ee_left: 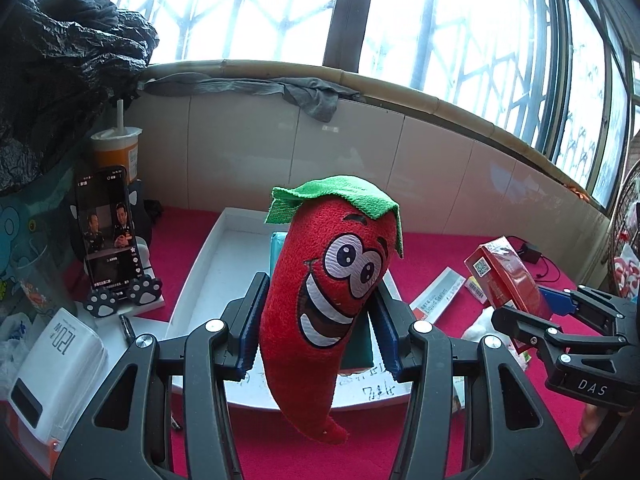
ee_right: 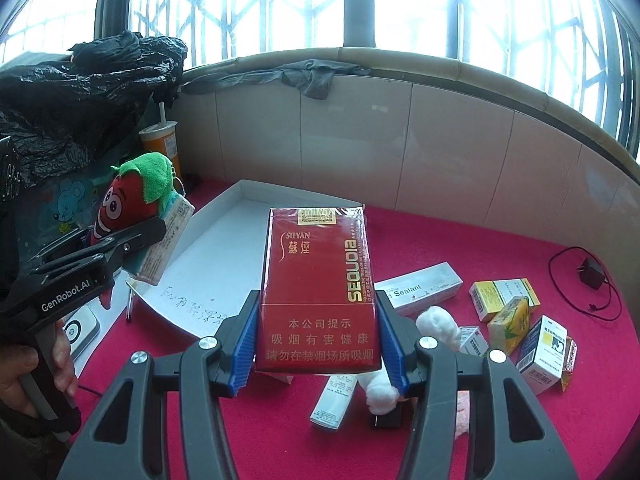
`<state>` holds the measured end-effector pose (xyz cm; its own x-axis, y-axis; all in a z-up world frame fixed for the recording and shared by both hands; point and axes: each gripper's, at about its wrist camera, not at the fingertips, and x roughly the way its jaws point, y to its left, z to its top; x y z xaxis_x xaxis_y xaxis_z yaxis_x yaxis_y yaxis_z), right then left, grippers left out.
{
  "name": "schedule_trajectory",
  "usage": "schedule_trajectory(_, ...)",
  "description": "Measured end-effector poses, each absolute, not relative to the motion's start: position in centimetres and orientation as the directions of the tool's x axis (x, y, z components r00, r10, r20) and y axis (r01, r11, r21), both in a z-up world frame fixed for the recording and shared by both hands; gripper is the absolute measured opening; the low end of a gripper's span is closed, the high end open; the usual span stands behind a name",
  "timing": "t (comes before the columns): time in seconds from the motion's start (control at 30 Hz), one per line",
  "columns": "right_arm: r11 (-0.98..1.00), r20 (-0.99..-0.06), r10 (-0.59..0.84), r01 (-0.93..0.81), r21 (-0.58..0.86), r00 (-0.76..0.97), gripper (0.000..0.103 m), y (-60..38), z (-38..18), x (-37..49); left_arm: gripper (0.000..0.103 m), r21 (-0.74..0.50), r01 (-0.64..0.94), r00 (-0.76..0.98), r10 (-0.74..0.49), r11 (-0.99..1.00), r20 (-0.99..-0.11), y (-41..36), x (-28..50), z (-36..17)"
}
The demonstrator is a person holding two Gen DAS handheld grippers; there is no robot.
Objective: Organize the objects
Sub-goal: 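Carry the chili plush and red cigarette pack toward the white tray with both grippers, then lower the chili plush and cigarette pack into the white tray and open both grippers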
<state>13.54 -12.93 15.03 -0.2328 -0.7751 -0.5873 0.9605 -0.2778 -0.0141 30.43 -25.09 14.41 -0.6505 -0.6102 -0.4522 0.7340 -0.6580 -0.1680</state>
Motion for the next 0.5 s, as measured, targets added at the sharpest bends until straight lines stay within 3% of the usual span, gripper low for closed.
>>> schedule_trajectory(0.5,-0.275,-0.609,-0.769,0.960,0.045,-0.191,0.055,-18.9,15.7,12.7,0.049,-0.121,0.827,-0.522,-0.672,-0.548,-0.525,-29.8,27.6,13.2)
